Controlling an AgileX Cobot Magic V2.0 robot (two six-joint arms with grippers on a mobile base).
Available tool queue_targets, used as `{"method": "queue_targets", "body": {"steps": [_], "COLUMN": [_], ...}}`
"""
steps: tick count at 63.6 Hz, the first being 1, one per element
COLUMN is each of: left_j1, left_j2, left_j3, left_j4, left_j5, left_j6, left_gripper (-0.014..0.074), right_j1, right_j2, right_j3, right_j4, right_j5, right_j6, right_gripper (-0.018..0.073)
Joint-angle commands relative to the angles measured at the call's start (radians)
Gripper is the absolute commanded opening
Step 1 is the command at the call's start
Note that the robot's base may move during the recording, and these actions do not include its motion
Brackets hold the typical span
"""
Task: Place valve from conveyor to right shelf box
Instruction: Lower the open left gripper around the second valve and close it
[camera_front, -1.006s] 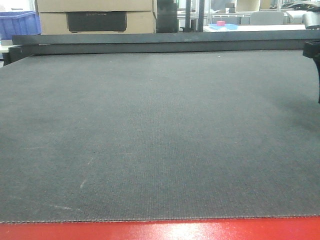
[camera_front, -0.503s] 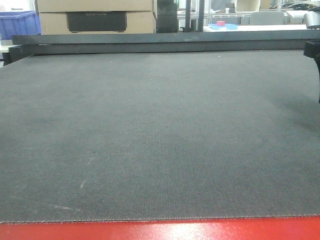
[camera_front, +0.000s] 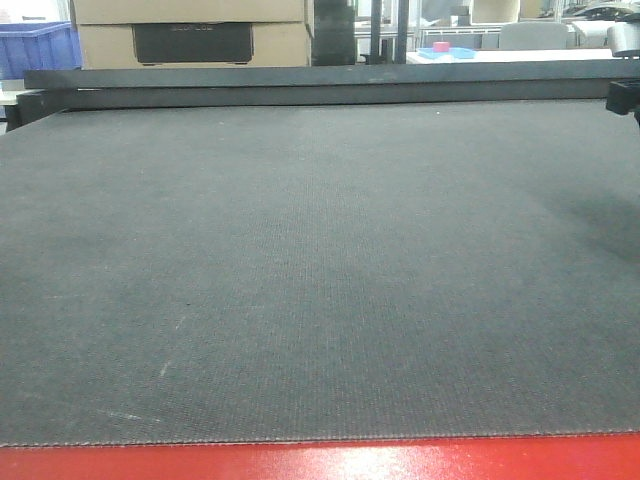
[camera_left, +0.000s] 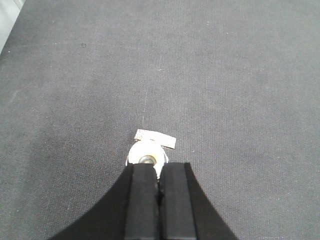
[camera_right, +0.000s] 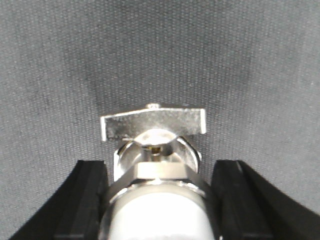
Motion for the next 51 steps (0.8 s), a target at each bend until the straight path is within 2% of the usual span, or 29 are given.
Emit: {"method": "queue_targets", "body": {"steps": [1, 11, 33, 38, 45, 51], "left_j1": [0.002, 0.002, 0.002, 0.002, 0.002, 0.002], "left_j2": [0.029, 0.136, 0.371, 0.414, 0.452, 0.471], "left_j3": [-0.026, -0.136, -0.384, -0.413, -0.43, -0.43], "left_j4": [-0.005, -0.005, 0.0, 0.0, 0.0, 0.0], "left_j5": [0.014, 0.132, 0.303, 0.341, 0.359, 0.376], "left_j6": [-0.007, 0.023, 0.077, 0.1, 0.123, 0.138], "left_gripper": [-0.0111, -0.0111, -0.0097, -0.0021, 0.0155, 0.0341], "right_j1": [-0.006, -0.006, -0.006, -0.006, -0.006, -0.006], "right_j2": [-0.005, -0.005, -0.005, -0.005, -0.005, -0.005], "right_j3": [-0.005, -0.005, -0.005, -0.005, -0.005, -0.005], "right_j4": [0.002, 0.022, 0.021, 0.021, 0.021, 0.021], "right_j5": [0.002, 0.002, 0.002, 0.002, 0.002, 0.002], "right_j6": [-0.008, -0.008, -0.008, -0.008, -0.008, -0.008], "right_gripper": [-0.0162, -0.0162, -0.0162, -0.0162, -0.0162, -0.0162]}}
